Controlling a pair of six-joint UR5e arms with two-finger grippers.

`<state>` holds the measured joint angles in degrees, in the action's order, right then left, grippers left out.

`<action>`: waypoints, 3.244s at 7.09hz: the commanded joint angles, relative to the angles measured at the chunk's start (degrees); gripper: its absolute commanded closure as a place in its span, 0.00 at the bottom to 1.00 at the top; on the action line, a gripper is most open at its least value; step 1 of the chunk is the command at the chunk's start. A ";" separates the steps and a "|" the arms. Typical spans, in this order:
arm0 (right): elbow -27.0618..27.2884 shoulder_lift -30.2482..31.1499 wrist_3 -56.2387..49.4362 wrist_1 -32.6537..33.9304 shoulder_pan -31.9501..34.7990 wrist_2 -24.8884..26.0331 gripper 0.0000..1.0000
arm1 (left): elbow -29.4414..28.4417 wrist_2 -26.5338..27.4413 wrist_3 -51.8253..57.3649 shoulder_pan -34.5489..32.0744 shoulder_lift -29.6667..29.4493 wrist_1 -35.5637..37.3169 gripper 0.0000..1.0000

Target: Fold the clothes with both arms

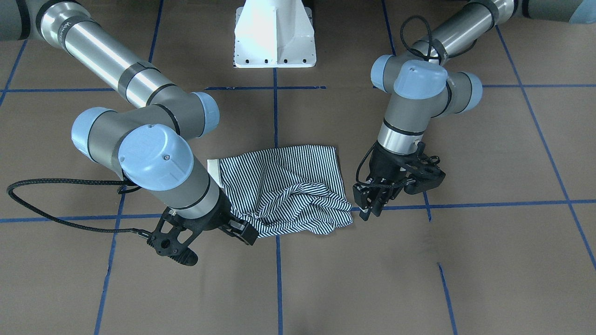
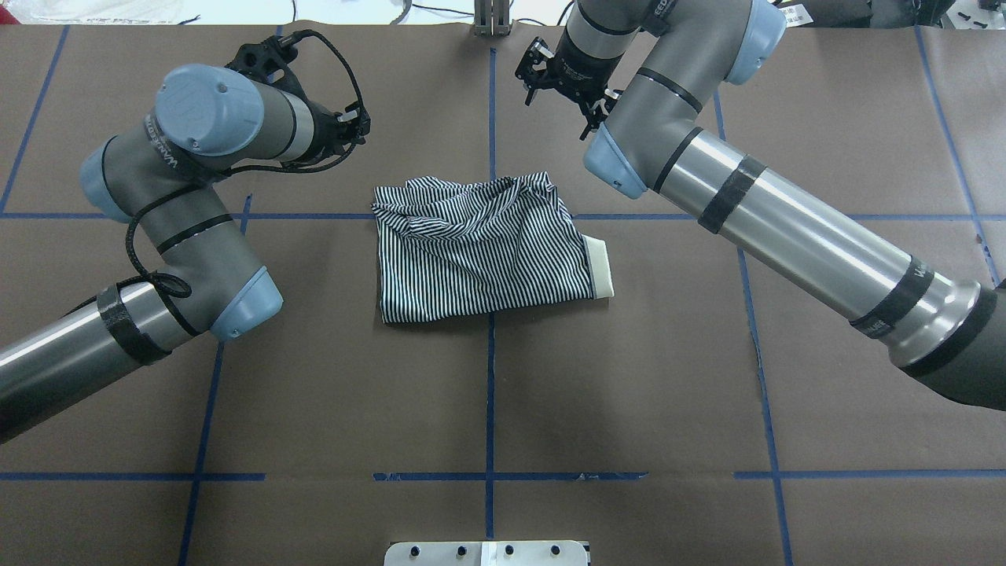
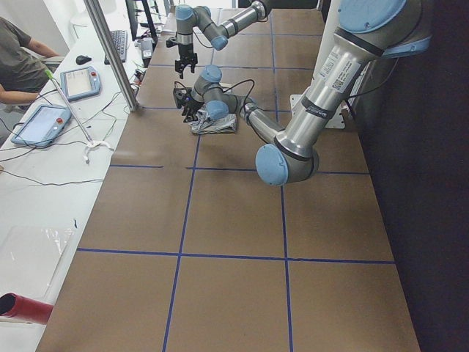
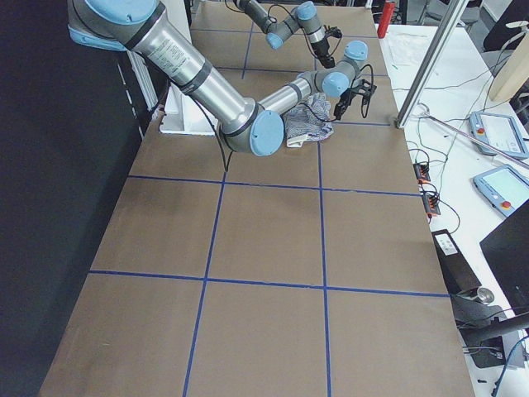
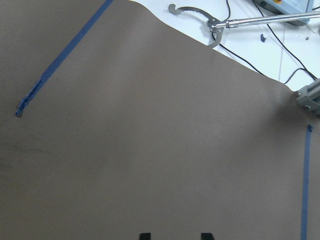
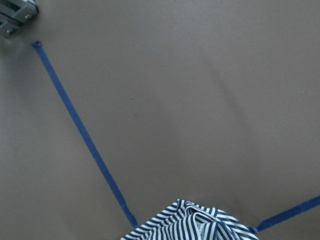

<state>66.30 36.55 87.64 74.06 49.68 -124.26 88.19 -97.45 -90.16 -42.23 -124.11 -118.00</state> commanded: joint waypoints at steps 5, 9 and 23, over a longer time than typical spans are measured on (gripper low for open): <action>7.34 5.98 -0.72 -0.32 0.06 0.16 0.00 | -3.25 -6.97 11.46 12.26 -5.86 6.29 1.00; 10.94 9.49 -0.54 -0.15 0.06 0.16 0.00 | -22.37 -6.70 18.43 5.17 -15.51 -1.22 1.00; 15.34 11.96 0.69 -0.06 -5.65 7.63 0.00 | -20.51 -8.46 29.85 0.77 -11.50 -1.80 1.00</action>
<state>81.27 48.41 88.25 73.90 44.08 -116.70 68.70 -107.13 -63.29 -39.69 -135.56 -119.54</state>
